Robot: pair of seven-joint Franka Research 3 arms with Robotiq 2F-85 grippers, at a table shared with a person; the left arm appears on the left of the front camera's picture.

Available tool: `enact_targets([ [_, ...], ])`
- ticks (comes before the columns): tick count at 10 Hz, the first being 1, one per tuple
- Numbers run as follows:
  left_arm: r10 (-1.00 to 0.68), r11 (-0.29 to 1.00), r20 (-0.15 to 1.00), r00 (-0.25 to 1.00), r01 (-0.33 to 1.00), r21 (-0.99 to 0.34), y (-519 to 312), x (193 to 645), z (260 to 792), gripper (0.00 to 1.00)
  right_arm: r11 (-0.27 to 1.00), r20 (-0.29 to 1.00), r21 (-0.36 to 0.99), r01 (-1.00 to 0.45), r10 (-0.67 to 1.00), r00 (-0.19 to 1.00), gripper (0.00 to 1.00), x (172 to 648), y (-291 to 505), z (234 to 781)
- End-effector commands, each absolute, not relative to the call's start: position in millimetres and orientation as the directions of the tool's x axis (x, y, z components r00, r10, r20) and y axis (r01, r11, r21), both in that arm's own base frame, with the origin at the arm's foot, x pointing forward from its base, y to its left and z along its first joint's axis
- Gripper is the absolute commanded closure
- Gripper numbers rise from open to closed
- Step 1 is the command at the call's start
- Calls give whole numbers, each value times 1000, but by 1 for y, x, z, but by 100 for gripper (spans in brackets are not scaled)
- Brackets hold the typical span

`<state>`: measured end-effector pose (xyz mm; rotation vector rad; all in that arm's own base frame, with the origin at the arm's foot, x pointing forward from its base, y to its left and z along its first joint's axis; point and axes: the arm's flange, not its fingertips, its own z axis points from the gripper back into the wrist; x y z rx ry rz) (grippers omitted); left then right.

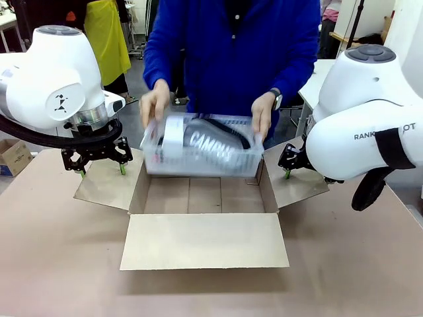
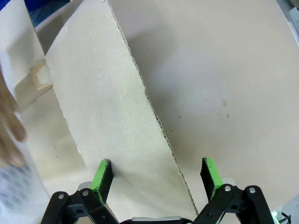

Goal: Pack the gift set into the box.
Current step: Lift both hands away from the flaps of the Package Box.

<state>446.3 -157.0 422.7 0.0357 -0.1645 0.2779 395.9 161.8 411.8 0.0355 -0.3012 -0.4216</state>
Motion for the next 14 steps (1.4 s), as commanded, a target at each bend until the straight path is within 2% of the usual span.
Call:
enact_targets([
  [1, 278, 957, 179, 944, -288, 32, -157, 446, 424, 0, 907, 283, 90, 412, -420, 863, 0, 397, 162, 415],
  [14, 270, 961, 167, 948, -276, 12, -157, 446, 423, 0, 912, 280, 96, 398, -408, 869, 0, 396, 162, 412],
])
